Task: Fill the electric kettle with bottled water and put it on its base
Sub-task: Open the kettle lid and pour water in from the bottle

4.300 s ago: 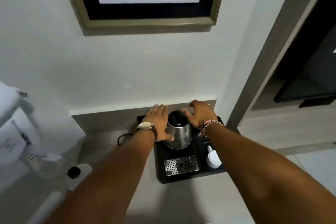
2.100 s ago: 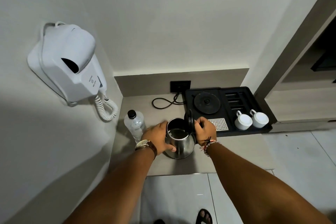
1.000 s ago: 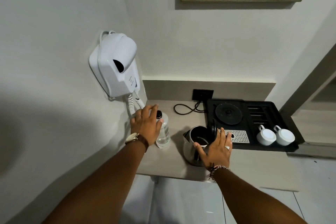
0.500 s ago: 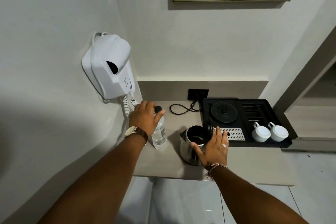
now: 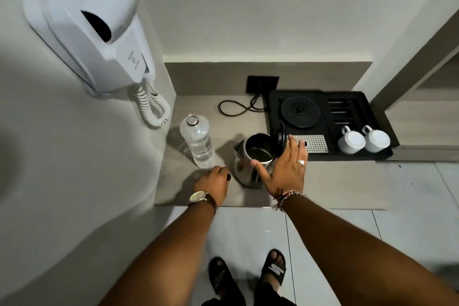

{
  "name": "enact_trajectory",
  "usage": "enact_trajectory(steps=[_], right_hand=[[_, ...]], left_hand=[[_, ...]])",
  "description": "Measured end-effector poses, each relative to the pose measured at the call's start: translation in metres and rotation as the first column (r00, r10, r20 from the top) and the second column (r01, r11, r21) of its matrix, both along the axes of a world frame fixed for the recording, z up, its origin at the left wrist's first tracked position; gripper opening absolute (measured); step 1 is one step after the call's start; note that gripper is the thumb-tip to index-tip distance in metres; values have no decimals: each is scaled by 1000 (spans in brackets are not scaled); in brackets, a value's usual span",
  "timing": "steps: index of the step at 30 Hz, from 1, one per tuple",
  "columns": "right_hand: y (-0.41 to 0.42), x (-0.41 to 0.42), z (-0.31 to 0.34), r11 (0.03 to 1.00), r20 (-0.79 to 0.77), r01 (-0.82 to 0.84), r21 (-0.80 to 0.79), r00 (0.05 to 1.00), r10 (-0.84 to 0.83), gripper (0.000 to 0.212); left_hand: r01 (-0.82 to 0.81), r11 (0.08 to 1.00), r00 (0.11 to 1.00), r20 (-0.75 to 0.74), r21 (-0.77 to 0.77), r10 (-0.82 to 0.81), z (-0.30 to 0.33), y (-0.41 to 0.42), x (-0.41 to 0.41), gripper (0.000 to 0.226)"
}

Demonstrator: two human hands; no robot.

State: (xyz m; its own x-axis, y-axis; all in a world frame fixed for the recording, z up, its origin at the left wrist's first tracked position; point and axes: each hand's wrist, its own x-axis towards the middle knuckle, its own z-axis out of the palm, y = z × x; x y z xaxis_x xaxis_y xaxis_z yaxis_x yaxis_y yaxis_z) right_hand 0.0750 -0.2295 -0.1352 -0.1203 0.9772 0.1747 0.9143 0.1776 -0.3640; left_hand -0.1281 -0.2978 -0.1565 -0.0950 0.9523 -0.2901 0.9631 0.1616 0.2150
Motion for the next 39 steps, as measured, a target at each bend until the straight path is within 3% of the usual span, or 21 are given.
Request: enact_trajectory(steps=[5,11,14,16,18,20,21,23,26,29,35,39], right_hand=[[10,5,0,997,-18,-45,68,999,46,108],[10,8,-19,997,-13,-46,58,999,47,107],[13,10,-18,998,-5,-42,47,999,42,108],[11,11,-15,999,0,-45,29,999,45,108],[9,10,-13,998,-17,-50,28,999,50,108],[9,8,-12,999,-32,-41,13,999,41,108],[10,8,-11,999,-38,-40,7,998,40,108],[10,7,-10,999,-38,-43,2,998,43,108],[10,6,-10,999,-20,-52,0,998,52,108],[9,8,-7,998,10,-68,-12,998,68,108],[7,10,5,995,81,-77,-68,993,82,113],[5,17,10,991,94,-109,-79,989,116,111]], left_hand=[[52,997,998,-43,-56,-54,-13,9,3,31],[51,994,999,11,-94,-50,-50,5,7,41],[-117,993,984,135,-7,117,-45,-9,8,55],[-386,908,906,254,161,340,-32,-22,6,76],[-616,723,778,382,312,498,-8,-24,-3,108],[-749,555,654,537,363,532,16,-7,-22,129],[-783,522,605,612,339,510,28,4,-32,132],[-793,553,538,717,254,443,47,28,-47,125],[-781,586,516,754,218,407,57,46,-49,89],[-767,584,562,716,265,414,62,39,-36,76],[-543,793,772,537,277,340,82,-3,-16,71],[-434,868,864,384,244,324,104,-21,-6,70]])
